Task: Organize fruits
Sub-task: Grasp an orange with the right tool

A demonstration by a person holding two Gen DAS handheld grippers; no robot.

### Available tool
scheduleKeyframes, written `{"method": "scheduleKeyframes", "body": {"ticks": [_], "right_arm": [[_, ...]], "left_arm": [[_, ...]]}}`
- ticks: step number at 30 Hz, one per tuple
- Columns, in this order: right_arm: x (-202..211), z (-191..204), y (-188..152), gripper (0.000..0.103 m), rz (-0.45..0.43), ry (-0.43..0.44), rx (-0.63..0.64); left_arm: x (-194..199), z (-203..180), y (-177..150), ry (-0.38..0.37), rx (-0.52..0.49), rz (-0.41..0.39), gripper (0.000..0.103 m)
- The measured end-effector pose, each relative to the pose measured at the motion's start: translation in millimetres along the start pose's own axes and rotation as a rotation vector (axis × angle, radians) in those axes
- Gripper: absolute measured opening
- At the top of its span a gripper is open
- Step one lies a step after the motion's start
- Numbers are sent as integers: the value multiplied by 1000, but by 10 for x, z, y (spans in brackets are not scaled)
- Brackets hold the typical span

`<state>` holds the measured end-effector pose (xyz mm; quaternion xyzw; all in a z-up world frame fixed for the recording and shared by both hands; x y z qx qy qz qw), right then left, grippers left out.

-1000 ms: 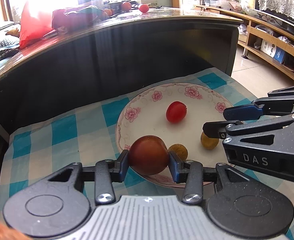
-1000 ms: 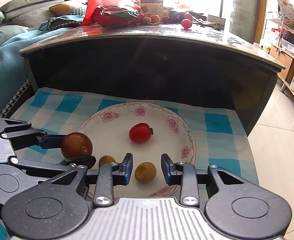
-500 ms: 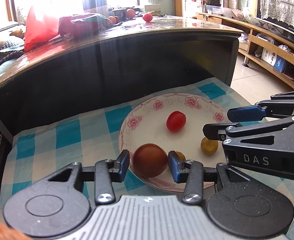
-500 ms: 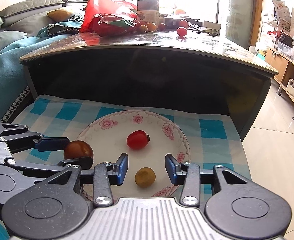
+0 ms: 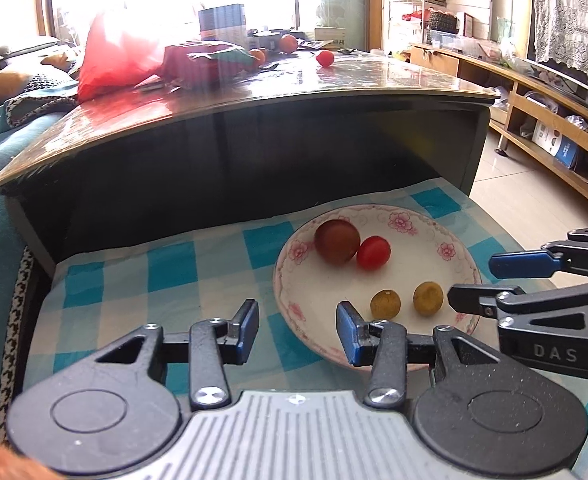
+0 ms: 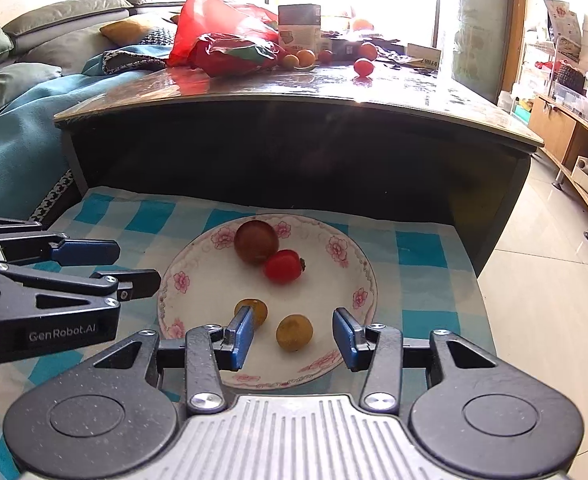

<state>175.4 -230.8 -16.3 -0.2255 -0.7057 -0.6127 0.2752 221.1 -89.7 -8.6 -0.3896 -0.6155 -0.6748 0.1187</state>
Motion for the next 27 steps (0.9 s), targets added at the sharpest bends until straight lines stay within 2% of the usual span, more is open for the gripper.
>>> {"method": "scheduleKeyframes", "body": {"ticks": [7, 13, 16, 24, 26, 27], "right_arm": [[184, 273, -265, 42, 44, 103, 49], [177, 646, -461, 42, 94, 210, 154], [94, 782, -509, 42, 112, 236, 209], [-159, 987, -550, 41, 142, 263, 260], [-182, 1010, -537, 37, 135, 254, 268], [-191, 1017, -534, 29, 139, 263, 266]], "left_arm": [[220, 147, -269, -17, -35, 43, 56], [437, 264, -501, -60, -65, 80, 57], [510, 324, -623, -89, -78, 94, 57], [516, 392, -815, -158, -97, 145, 57], [505, 397, -855, -173, -101, 157, 57], [499, 395, -875, -178, -99, 164, 57]]}}
Point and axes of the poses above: each gripper's, at about its wrist camera, not at the fingertips, and x roughly against the way its jaws point, z to its left, y to its top, the point moved 6 cm from there along -x, roughly the way its jaws point, and after that the axes turned 7 degrees about x, right-handed, at the moved point
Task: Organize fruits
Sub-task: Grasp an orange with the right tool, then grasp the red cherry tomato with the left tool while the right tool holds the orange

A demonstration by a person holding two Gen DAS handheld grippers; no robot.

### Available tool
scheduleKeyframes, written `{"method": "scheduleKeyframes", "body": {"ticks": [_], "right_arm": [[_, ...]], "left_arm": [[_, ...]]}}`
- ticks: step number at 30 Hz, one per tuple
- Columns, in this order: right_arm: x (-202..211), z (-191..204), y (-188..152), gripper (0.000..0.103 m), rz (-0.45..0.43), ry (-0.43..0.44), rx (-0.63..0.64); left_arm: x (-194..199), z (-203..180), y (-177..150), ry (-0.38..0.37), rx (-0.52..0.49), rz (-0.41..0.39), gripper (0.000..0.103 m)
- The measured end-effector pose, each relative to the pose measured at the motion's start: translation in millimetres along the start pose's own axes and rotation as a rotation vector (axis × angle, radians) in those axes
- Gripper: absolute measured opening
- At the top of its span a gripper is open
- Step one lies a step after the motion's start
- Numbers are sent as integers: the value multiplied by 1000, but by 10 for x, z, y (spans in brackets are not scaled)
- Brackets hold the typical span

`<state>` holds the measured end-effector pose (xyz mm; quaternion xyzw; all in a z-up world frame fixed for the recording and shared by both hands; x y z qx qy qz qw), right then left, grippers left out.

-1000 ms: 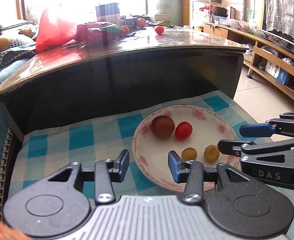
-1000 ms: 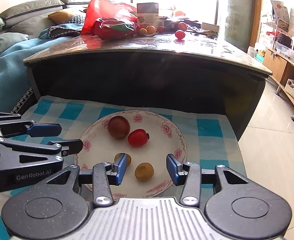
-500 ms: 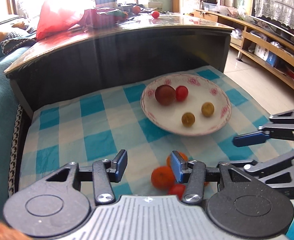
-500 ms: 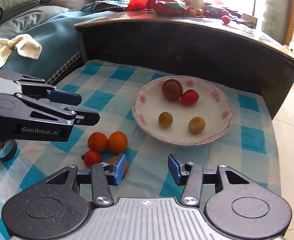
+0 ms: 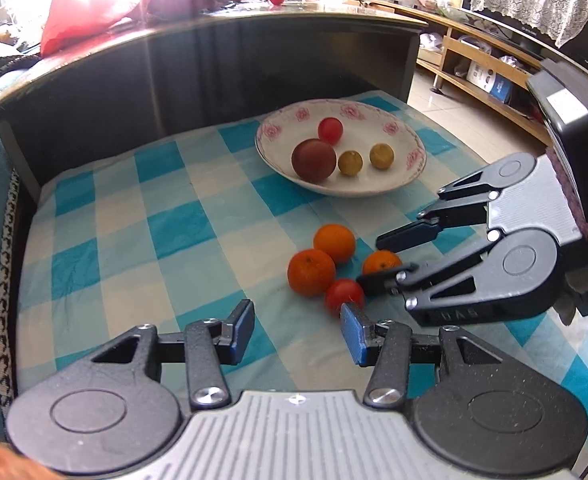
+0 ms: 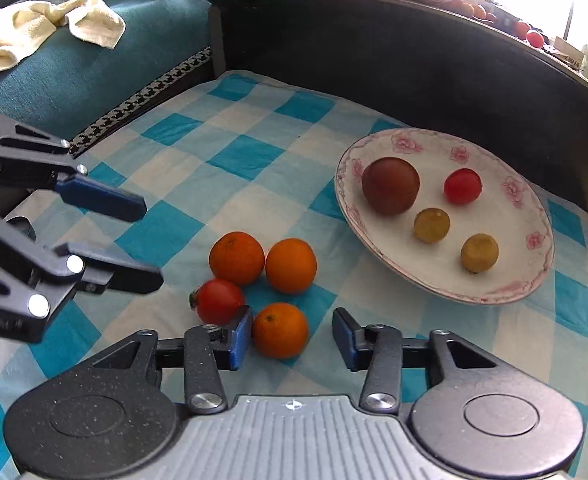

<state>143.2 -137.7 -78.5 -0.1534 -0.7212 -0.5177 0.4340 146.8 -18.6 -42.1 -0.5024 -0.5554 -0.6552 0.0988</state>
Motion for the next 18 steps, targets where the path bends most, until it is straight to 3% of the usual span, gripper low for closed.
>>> {"method": "scheduleKeyframes", "body": {"ticks": [1, 6, 18], "right_arm": [[-5, 4, 5, 23, 3, 12, -6], [33, 10, -25, 22, 24, 1, -8], [285, -273, -352, 23, 31, -61, -109]], "left_arm": [[-13, -6, -20, -8, 3, 7, 57], [-111, -138, -108, -49, -9, 41, 57], [-464, -333, -59, 42, 6, 36, 55]]}}
Point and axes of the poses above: each gripper's, at about its wrist camera, not at the fingertips, and x roughly against the way its jaws point, z to its left, y to its top, the point moved 6 cm from there along -x, roughly the way its jaws point, and after that the axes turned 7 degrees about x, right-handed, at the moved point
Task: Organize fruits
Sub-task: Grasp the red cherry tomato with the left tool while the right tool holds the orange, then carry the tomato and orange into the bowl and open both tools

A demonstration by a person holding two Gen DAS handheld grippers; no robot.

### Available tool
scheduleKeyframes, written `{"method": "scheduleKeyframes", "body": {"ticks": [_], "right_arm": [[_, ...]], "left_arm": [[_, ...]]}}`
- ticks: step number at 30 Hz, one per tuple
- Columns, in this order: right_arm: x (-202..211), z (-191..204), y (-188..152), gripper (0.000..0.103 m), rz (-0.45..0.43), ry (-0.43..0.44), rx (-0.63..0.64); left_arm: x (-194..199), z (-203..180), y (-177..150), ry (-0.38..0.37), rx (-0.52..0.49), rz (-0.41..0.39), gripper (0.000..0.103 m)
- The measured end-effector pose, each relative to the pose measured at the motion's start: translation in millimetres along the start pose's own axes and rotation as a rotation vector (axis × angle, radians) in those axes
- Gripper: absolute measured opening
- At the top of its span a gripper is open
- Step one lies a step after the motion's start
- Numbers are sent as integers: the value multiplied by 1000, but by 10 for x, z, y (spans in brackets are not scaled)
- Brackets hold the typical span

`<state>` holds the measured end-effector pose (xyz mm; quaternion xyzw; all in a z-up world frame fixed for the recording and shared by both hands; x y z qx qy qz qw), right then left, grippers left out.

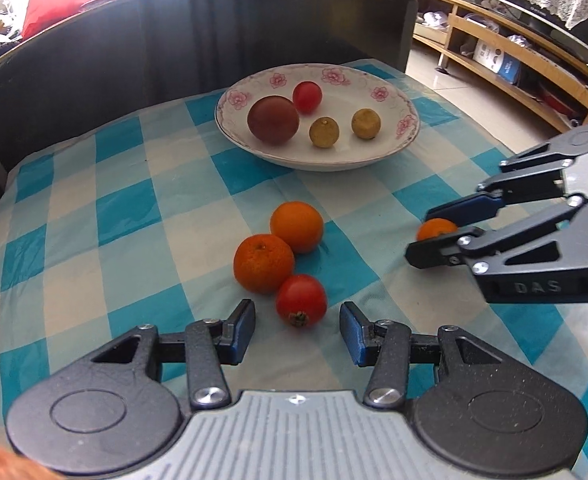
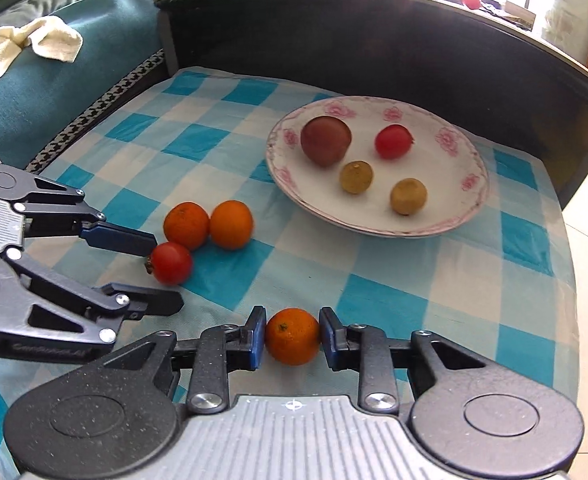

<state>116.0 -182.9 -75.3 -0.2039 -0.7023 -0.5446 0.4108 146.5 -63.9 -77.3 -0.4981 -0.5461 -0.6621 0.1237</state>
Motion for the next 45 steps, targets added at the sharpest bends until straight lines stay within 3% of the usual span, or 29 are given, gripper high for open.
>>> {"method": "scheduleKeyframes", "body": {"ticks": [2, 4, 12, 19, 23, 37, 42, 45], "right_arm": [[24, -38, -20, 23, -4, -3, -6], [40, -69, -43, 23, -5, -3, -10], [126, -45, -135, 22, 0, -4, 7], [249, 27, -316, 23, -5, -16, 7], [272, 52, -387, 24, 3, -21, 1], [247, 50, -356, 30, -22, -11, -15], [239, 37, -345, 30, -32, -3, -22], [240, 37, -346, 29, -31, -5, -24]], "left_arm": [[-7, -29, 12, 5, -1, -5, 50], [-7, -51, 19, 22, -4, -14, 36], [92, -96, -41, 39, -28, 4, 35], [272, -206, -316, 33, -63, 31, 36], [307, -246, -374, 38, -83, 8, 36], [305, -172, -400, 36, -65, -44, 49], [335, -182, -438, 41, -76, -58, 48], [345, -195, -445, 23, -74, -50, 40]]}}
Point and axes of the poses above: each gripper's, at about its wrist camera, not at the fingertips, and x roughly against the way its jaws point, z to its left, y to its top, the point moved 6 cm from there along -x, roughly the way its jaws point, and after that the axes turned 7 degrees about x, right-handed, at the moved point
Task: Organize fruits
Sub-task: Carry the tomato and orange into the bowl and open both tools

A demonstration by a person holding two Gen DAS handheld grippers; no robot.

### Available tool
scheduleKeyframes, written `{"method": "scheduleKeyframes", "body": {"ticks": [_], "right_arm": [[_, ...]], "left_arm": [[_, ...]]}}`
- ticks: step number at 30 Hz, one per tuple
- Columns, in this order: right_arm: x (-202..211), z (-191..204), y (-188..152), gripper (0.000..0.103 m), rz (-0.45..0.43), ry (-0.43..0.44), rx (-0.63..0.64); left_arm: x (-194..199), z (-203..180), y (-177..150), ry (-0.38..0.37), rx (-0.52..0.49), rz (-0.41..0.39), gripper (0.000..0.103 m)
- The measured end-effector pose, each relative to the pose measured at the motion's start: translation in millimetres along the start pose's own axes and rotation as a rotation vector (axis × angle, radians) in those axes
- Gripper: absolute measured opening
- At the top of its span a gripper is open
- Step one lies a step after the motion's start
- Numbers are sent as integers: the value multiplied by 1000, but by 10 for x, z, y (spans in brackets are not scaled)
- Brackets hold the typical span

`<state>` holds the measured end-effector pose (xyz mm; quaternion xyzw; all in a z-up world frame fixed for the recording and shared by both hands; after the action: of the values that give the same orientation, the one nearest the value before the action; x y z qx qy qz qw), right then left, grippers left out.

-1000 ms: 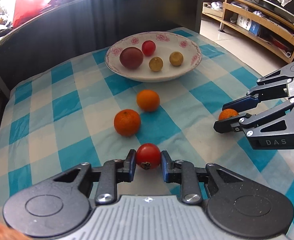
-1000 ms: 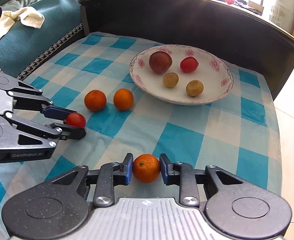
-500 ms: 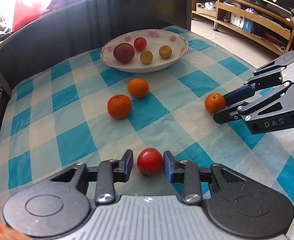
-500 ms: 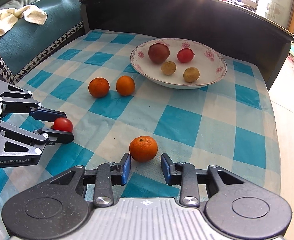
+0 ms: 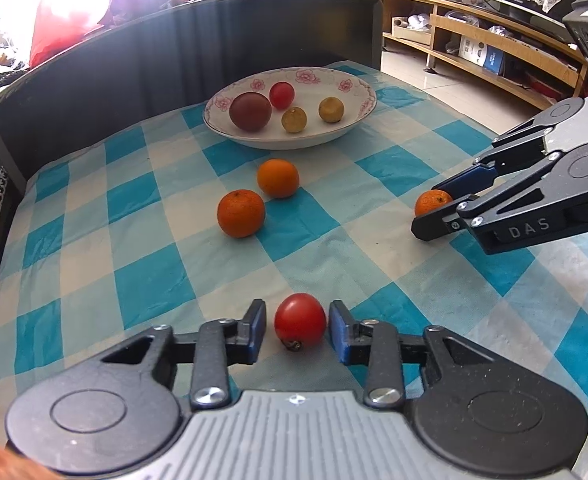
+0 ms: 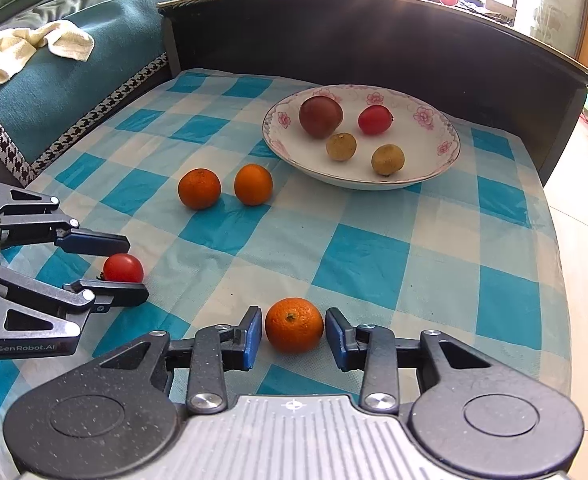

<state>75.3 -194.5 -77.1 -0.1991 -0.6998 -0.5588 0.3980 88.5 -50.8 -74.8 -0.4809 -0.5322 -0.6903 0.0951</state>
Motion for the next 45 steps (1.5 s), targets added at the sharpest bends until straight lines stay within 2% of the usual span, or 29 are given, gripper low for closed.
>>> {"method": "scheduleKeyframes", "body": {"ticks": [2, 8, 21, 32, 45], "right_arm": [[4, 1, 3, 25, 5, -13, 1], [17, 16, 53, 23, 7, -23, 8], [99, -158, 385, 23, -63, -66, -9], [-60, -496, 774, 23, -102, -144, -39], [-280, -628, 921, 23, -101, -173, -56]], "left_arm": [[14, -26, -2, 9, -16, 2, 36], [24, -31, 86, 18, -19, -2, 36], [-91, 13, 740, 55, -21, -98, 36], [-435, 102, 1268, 92, 13, -130, 36], [-699, 94, 1343, 97, 18, -108, 36]]}}
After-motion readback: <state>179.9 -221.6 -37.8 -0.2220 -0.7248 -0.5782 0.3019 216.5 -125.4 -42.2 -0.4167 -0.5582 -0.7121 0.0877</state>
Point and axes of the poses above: each gripper's, at about its wrist camera, not at the fingertips, and x roughly against the way its jaws point, z to its left, y to its top, the point moved 6 cm from there along -x, roughly the way its jaws point, and after that the axes turned 7 degrees about x, right-handed, at the moved point
